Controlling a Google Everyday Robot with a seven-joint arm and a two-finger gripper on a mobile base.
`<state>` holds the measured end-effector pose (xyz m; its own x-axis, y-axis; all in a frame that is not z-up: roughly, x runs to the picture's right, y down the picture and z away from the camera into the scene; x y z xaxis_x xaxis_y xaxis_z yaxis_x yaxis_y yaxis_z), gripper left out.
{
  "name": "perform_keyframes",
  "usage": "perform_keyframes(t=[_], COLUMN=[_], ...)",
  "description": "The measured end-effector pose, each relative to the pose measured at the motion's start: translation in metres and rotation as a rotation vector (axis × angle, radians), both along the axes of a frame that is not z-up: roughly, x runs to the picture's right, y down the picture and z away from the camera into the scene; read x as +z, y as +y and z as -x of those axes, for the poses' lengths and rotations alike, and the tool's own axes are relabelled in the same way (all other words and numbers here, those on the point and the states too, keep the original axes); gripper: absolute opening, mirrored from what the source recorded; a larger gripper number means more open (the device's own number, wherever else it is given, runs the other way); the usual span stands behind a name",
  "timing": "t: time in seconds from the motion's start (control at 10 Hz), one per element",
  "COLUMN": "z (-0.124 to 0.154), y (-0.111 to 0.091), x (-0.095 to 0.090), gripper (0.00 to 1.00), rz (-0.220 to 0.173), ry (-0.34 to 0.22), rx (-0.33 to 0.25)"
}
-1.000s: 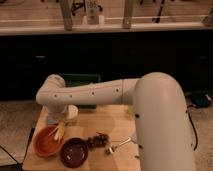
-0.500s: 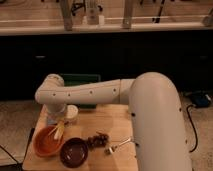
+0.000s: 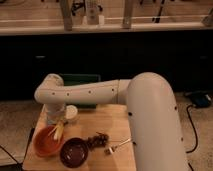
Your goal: Place banana in red bowl
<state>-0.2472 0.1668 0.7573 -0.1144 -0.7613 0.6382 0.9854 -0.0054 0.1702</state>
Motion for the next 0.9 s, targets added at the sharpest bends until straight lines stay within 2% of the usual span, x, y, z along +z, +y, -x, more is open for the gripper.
perform_keyframes(t=[0.9], z=[0.0083], y=[0.005], x=[0.0051], gripper=[0.0], rz=[0.03], ry=[-0.048], rx=[-0.059])
